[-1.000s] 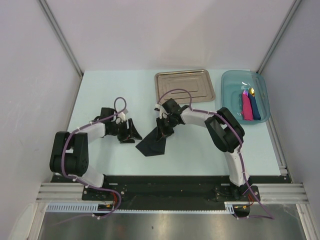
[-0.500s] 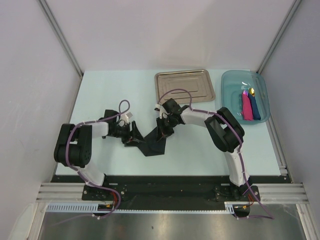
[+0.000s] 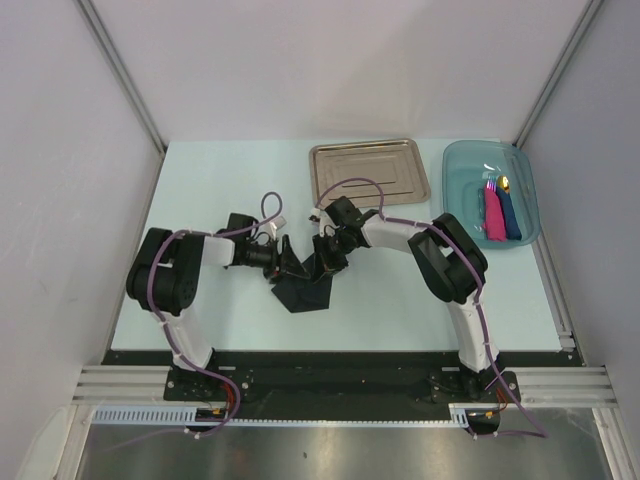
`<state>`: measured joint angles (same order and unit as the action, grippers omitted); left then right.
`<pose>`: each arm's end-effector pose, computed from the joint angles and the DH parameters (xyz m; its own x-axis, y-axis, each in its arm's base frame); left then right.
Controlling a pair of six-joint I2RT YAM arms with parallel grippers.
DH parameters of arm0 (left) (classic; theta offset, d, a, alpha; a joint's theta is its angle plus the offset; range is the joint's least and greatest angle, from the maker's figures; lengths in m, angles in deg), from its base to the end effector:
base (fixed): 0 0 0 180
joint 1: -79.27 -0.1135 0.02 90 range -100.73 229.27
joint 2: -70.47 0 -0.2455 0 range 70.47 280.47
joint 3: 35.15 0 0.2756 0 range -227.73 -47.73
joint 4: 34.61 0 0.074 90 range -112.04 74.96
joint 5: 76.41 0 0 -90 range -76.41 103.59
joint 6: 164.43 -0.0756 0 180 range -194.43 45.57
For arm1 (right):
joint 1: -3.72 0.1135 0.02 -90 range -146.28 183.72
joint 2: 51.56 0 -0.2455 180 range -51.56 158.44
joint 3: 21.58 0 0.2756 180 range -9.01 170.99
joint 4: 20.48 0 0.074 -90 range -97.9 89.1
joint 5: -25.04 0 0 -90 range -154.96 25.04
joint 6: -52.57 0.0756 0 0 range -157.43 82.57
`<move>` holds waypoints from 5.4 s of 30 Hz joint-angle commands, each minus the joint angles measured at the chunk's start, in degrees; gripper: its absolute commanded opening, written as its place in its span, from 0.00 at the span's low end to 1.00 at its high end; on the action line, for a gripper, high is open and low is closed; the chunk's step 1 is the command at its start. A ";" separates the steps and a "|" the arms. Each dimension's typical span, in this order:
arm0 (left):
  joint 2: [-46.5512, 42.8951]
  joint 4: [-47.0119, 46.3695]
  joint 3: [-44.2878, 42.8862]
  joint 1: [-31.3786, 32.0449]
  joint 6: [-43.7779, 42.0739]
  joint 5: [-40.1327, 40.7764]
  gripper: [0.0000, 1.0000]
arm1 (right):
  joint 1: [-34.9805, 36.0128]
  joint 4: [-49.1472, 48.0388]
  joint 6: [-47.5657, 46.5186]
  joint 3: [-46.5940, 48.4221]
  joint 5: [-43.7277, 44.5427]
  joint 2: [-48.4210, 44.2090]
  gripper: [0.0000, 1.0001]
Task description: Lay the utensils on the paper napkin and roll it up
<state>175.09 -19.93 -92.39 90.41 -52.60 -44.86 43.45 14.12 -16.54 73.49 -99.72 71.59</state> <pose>0.3033 -0.1254 0.0479 -0.9879 -0.0038 -0.1550 0.1352 0.4684 -0.8731 0.3261 0.3271 0.0684 -0.8974 -0.3649 -0.2482 -0.4350 0.6365 0.6369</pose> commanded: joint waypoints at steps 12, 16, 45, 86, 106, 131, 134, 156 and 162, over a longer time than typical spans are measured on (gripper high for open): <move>-4.78 14.41 2.21 -5.42 -9.17 4.41 0.47 | 0.27 -0.31 -1.55 0.12 5.58 4.11 0.07; -7.93 10.84 2.65 -5.25 -4.61 2.56 0.19 | 0.44 -0.40 -1.37 0.03 5.50 4.20 0.07; 2.78 11.96 -4.11 6.79 -1.52 15.92 0.00 | -4.30 -10.48 9.43 -2.51 -7.05 -2.55 0.12; -6.54 1.24 -4.99 11.09 5.33 6.69 0.00 | -4.31 -5.76 2.49 -3.66 4.18 3.41 0.00; 4.98 -5.80 -3.33 16.37 6.57 9.76 0.00 | -5.36 -5.86 3.81 -3.40 1.98 3.33 0.00; 3.93 4.57 -5.35 16.28 -5.73 9.06 0.00 | -9.93 -3.30 5.30 -3.83 -10.85 -6.52 0.34; 4.19 5.27 -5.69 16.37 -7.06 8.10 0.00 | -9.23 -4.26 6.01 -4.36 -11.64 -6.00 0.38; -3.44 -1.65 -3.16 14.62 -4.17 4.41 0.32 | -8.17 -0.75 -2.42 -5.95 -4.71 -1.34 0.00; -12.41 -5.34 -0.95 9.53 3.21 1.59 0.45 | -8.52 0.04 -4.10 -5.77 -3.38 -0.02 0.00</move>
<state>168.84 -20.56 -94.29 103.44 -54.81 -40.34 35.19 11.87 -17.04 67.94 -107.50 69.29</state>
